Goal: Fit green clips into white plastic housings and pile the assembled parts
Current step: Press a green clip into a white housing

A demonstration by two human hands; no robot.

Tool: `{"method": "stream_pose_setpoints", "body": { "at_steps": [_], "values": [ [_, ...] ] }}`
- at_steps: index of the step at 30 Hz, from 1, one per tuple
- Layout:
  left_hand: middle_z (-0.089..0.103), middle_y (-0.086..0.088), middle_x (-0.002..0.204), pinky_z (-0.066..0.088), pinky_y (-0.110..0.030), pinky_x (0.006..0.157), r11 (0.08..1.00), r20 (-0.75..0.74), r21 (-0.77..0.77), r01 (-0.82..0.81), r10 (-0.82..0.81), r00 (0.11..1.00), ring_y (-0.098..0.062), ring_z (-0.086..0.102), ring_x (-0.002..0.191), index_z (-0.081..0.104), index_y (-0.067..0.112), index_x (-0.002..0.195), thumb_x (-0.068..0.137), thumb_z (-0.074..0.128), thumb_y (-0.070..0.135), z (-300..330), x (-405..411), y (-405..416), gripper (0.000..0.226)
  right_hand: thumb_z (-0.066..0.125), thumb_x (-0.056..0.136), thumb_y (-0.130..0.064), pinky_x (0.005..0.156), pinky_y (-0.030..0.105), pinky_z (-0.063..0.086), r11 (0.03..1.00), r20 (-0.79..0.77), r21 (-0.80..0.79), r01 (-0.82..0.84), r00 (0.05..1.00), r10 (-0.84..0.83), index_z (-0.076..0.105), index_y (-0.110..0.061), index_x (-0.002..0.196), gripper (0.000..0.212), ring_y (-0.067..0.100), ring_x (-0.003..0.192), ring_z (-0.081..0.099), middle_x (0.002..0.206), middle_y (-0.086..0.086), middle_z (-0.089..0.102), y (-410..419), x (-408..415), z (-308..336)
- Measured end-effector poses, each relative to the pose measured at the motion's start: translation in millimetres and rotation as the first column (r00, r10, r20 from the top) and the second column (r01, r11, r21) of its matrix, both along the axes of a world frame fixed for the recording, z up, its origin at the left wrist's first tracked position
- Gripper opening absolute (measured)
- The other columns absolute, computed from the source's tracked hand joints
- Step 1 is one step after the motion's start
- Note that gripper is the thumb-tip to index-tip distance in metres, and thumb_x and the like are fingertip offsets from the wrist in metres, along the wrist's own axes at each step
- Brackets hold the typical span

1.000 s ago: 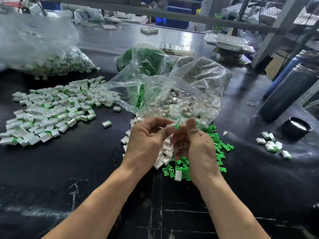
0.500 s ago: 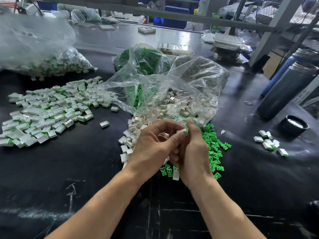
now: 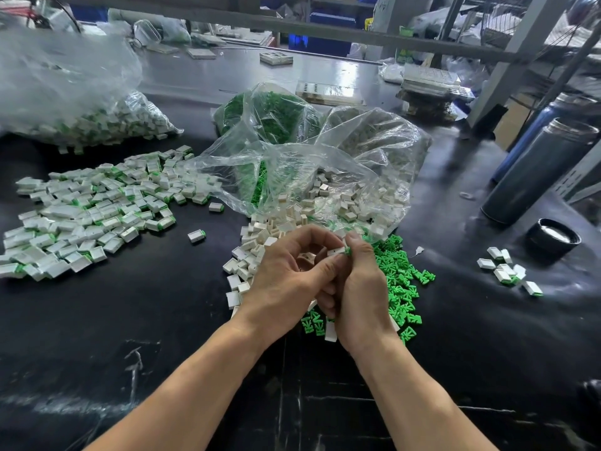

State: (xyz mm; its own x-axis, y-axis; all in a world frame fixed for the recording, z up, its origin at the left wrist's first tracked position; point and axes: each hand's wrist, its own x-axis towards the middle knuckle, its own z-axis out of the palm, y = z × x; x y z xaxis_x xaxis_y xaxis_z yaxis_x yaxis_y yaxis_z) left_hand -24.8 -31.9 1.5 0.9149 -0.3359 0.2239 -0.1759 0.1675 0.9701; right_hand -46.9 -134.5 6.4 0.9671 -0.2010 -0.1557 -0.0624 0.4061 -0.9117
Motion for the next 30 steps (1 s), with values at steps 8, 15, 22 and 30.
{"method": "stream_pose_setpoints", "body": {
  "at_steps": [8, 15, 22, 30],
  "values": [
    [0.070, -0.018, 0.091, 0.054, -0.027, 0.054, 0.999, -0.016, 0.031, -0.036, 0.036, 0.999, -0.018, 0.068, 0.066, 0.068, 0.008, 0.097, 0.094, 0.073, 0.009, -3, -2, -5, 0.006, 0.035, 0.108, -0.027, 0.035, 0.013, 0.034, 0.988, 0.044, -0.078, 0.135, 0.990, -0.132, 0.068, -0.031, 0.046, 0.070, 0.000, 0.034, 0.048, 0.040, -0.012, 0.050, 4, 2, -2],
    [0.073, -0.011, 0.086, 0.053, -0.022, 0.055, 0.999, -0.002, 0.040, -0.033, 0.033, 0.999, -0.011, 0.067, 0.068, 0.070, 0.010, 0.097, 0.094, 0.073, 0.012, -1, -3, -5, 0.005, 0.036, 0.100, -0.028, 0.037, 0.014, 0.035, 0.985, 0.113, -0.073, 0.154, 0.983, -0.145, 0.069, -0.030, 0.047, 0.062, 0.002, 0.037, 0.047, 0.043, -0.012, 0.050, 6, 4, -4],
    [0.072, -0.014, 0.089, 0.050, -0.021, 0.056, 0.999, 0.001, 0.032, -0.040, 0.040, 0.999, -0.008, 0.065, 0.068, 0.070, 0.014, 0.094, 0.094, 0.073, 0.013, 1, -2, -4, 0.003, 0.039, 0.087, -0.034, 0.041, 0.019, 0.042, 0.988, 0.152, -0.063, 0.141, 0.980, -0.130, 0.069, -0.025, 0.050, 0.048, 0.008, 0.044, 0.056, 0.050, -0.007, 0.058, 5, 8, -6],
    [0.072, 0.000, 0.085, 0.048, -0.018, 0.056, 0.999, 0.018, 0.027, -0.040, 0.039, 0.999, -0.006, 0.064, 0.067, 0.071, 0.019, 0.093, 0.094, 0.073, 0.014, 2, -2, -4, 0.006, 0.039, 0.088, -0.034, 0.044, 0.022, 0.044, 0.990, 0.167, -0.040, 0.133, 0.978, -0.125, 0.067, -0.025, 0.049, 0.049, 0.010, 0.047, 0.056, 0.050, -0.008, 0.055, 6, 10, -6]
  ]
}}
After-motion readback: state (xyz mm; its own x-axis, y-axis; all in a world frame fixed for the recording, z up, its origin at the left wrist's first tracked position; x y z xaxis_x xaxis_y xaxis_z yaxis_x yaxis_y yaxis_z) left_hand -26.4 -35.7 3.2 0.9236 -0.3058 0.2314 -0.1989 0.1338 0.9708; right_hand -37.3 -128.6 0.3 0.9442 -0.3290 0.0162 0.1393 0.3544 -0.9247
